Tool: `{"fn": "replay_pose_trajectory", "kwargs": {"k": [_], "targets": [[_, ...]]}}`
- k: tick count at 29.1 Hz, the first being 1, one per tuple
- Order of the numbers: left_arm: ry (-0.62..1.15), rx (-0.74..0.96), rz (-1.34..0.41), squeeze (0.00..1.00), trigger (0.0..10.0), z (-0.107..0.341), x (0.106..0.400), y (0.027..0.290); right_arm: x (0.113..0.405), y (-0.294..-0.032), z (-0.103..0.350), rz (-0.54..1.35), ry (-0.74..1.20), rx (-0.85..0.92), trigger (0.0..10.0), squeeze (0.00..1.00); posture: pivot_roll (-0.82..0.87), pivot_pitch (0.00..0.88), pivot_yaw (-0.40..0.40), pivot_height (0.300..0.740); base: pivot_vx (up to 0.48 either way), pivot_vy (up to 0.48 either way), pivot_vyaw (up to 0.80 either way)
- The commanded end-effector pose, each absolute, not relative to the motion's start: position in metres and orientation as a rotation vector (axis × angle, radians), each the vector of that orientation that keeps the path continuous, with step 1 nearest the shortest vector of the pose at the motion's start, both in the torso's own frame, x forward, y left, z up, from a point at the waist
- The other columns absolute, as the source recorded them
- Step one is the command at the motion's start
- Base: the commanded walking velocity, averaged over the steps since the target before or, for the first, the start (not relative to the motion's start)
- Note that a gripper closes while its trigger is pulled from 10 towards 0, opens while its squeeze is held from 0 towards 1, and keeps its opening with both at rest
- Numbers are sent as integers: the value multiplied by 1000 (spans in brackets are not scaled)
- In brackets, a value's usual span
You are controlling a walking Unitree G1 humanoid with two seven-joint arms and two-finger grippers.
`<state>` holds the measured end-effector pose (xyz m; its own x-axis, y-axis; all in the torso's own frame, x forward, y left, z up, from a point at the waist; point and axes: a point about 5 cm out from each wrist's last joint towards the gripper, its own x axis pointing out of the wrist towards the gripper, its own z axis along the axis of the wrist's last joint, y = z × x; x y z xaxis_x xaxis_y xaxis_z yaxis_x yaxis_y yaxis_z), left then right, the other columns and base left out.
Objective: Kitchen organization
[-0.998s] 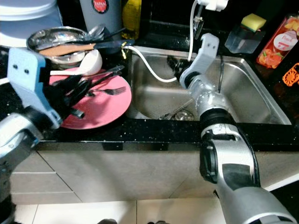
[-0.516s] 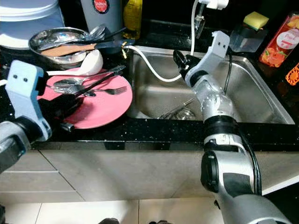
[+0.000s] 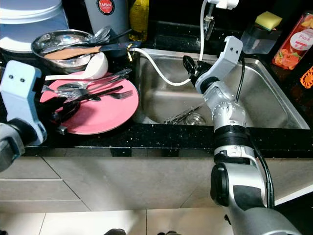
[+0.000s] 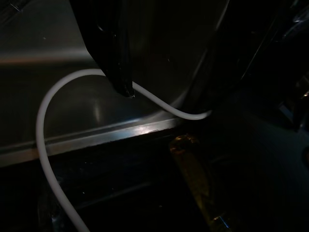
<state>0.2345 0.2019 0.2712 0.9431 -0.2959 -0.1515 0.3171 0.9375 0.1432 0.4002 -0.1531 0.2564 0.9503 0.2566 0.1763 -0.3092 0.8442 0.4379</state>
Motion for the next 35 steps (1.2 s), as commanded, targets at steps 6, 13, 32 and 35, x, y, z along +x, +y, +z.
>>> {"fn": "replay_pose_trajectory", "kwargs": {"k": [6,13,32,35], "targets": [[161,204,-308,0,10000,273,231,210,398,-157,252,283,-98,489,10000,0,366,28,-84,740,0,0,0],[278,193,-280,0,10000,253,228,221,397,-156,252,280,-95,491,10000,0,366,34,-84,740,0,0,0],[218,258,-244,0,10000,265,237,233,395,-158,253,266,-94,495,10000,0,360,36,-89,740,0,0,0],[163,269,-263,0,10000,273,239,230,395,-156,253,268,-93,495,10000,0,358,35,-89,740,0,0,0]]}}
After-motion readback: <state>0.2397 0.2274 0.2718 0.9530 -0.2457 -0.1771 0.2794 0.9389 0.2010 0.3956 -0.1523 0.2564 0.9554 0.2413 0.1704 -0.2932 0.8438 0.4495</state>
